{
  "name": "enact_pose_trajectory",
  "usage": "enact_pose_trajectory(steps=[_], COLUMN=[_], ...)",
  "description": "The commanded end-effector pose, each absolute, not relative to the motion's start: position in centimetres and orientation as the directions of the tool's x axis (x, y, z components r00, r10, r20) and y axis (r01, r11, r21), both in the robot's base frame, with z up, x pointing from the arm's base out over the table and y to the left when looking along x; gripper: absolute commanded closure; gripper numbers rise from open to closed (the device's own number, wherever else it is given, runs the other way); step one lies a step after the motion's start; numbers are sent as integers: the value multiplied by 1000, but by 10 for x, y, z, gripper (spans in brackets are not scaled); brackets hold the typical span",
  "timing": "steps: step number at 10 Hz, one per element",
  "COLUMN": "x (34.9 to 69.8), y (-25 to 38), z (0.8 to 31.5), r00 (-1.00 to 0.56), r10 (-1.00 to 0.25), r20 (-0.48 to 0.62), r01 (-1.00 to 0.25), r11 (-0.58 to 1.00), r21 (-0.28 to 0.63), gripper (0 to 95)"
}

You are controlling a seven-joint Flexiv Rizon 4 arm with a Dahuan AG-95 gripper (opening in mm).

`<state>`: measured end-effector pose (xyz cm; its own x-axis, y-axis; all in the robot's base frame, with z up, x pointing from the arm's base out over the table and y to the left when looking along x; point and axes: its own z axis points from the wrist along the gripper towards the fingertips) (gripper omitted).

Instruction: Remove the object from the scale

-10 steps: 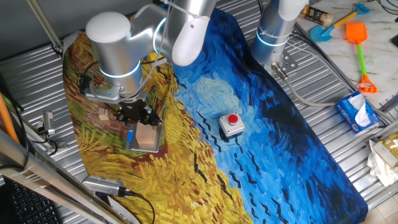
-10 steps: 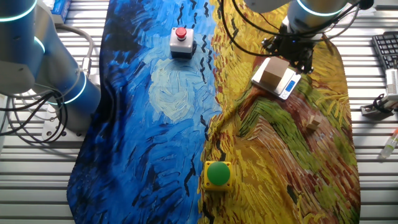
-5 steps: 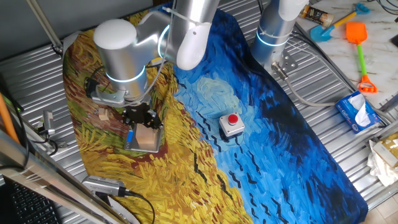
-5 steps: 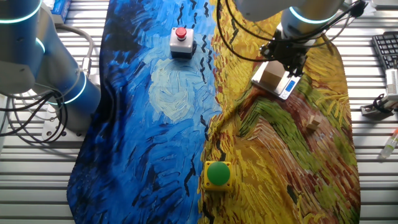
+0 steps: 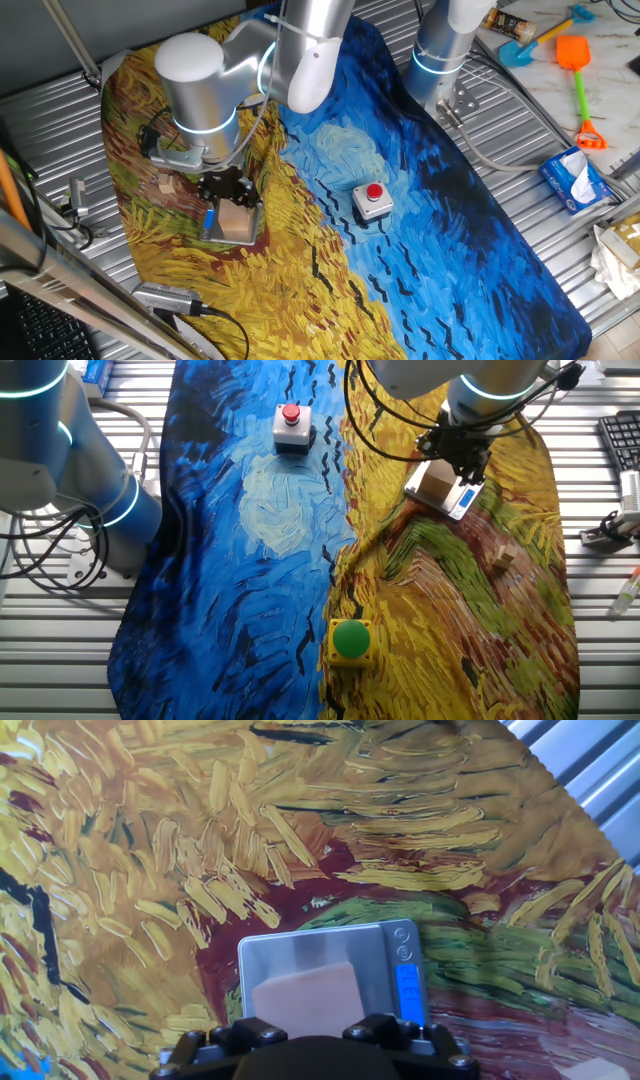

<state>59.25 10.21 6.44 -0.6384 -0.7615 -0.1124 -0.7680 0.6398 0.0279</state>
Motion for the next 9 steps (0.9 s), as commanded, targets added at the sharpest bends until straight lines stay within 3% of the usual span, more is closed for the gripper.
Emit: enact_pose_trajectory(steps=[1, 9], x=[593, 597], y=[101, 99], z=[64, 76], r00=[-642, -684], r10=[-759, -725], r20=[-104, -82], r01=[-764, -728], r11=[644, 686], r21=[18, 6], gripper=[950, 950])
